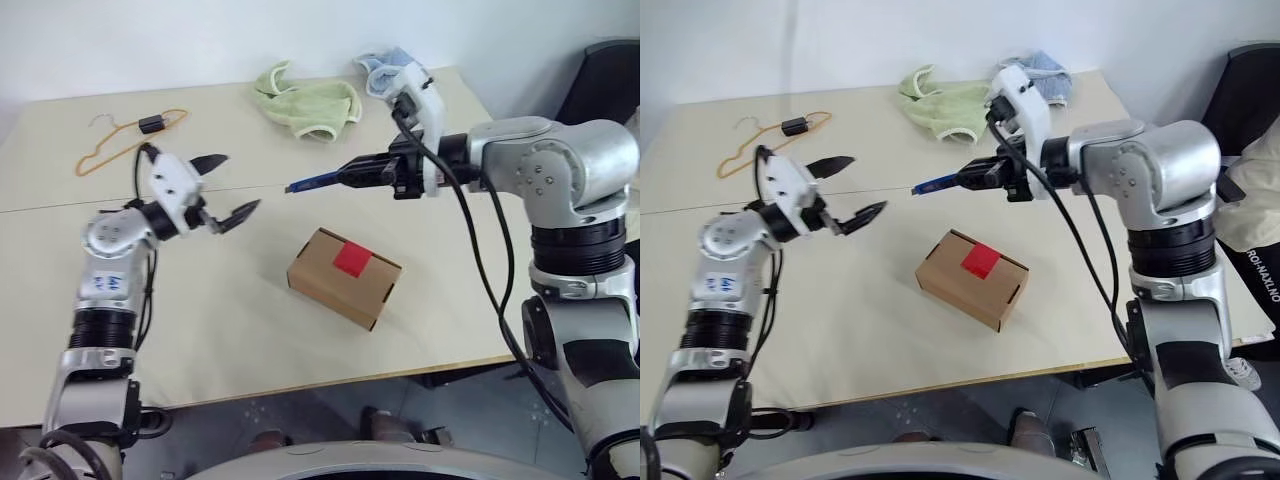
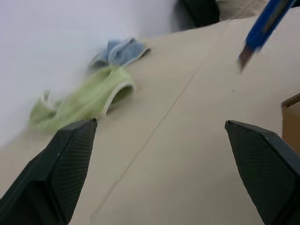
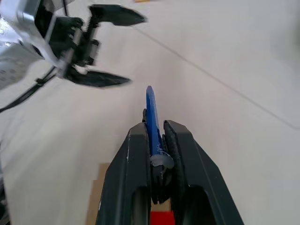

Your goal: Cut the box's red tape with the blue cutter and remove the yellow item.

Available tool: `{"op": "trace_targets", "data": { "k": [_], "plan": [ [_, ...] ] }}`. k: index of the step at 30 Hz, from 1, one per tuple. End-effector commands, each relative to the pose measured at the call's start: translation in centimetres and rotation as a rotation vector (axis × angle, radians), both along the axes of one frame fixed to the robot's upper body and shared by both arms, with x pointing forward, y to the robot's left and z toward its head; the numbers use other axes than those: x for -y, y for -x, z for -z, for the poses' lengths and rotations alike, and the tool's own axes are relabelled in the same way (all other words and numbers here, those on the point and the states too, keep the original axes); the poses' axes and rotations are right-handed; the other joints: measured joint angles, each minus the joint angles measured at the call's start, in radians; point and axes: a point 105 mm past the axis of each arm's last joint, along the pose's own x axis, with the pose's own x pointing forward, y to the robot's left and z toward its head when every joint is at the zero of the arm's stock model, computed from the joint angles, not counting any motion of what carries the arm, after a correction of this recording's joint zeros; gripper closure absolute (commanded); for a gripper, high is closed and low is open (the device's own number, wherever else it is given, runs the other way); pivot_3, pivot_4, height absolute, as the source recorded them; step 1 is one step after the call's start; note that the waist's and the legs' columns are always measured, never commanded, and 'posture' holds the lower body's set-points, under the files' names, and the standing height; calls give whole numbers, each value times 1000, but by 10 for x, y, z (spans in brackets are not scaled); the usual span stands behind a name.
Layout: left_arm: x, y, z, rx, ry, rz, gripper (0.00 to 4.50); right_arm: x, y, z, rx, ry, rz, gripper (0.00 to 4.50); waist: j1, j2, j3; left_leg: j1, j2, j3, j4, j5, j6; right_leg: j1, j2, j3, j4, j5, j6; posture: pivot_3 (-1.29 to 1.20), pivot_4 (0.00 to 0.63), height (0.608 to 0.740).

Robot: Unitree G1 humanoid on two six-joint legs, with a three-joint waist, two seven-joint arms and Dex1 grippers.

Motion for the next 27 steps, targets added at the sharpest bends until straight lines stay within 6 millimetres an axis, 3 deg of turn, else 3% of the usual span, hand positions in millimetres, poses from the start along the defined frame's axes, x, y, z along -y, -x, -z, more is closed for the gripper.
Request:
{"op": "trace_targets", "data": {
  "k": [1, 6, 11, 16, 19, 22, 27],
  "plan": [
    [-11, 4, -17, 2, 49, -4, 0, 4, 9, -19, 78, -32, 1, 4344, 4, 0, 0, 0, 0, 0, 0, 0, 0, 0, 0, 0, 0, 0, 0, 0, 150, 740],
    [22, 11, -14, -112, 75, 147, 0, 18, 15, -23, 97, -48, 48, 4344, 18, -2, 1, -1, 0, 0, 0, 0, 0, 1, 0, 0, 0, 0, 0, 0, 150, 740],
    [70, 20, -13, -167, 106, 317, 0, 31, 18, -23, 112, -48, 110, 4344, 24, -2, 1, -1, 0, 0, 1, 0, 0, 0, 0, 0, -1, 0, 0, 0, 150, 740],
    [103, 17, -4, -292, 153, 349, 0, 44, 22, -19, 113, -41, 170, 4344, 23, -3, 1, -1, 0, 0, 1, 0, 0, 0, 0, 0, -1, 0, 0, 0, 150, 740],
    [128, 32, 0, -390, 190, 464, 0, 56, 25, -15, 111, -29, 221, 4344, 30, -3, 2, -1, 0, 0, 1, 0, 0, 0, 0, 0, -1, 0, 0, 0, 150, 740],
    [136, 40, 8, -486, 254, 487, 522, 65, 30, -9, 108, -19, 261, 4344, 30, -3, 2, -1, 0, 0, 1, 0, 0, 0, 0, 0, -1, 0, 0, 0, 150, 740],
    [141, 48, 16, -578, 144, 500, 2054, 72, 38, -1, 107, -3, 300, 4344, 30, -3, 2, -1, 0, 0, 1, 0, 0, 0, 0, 1, -1, 0, 0, 0, 150, 740]
  ]
}}
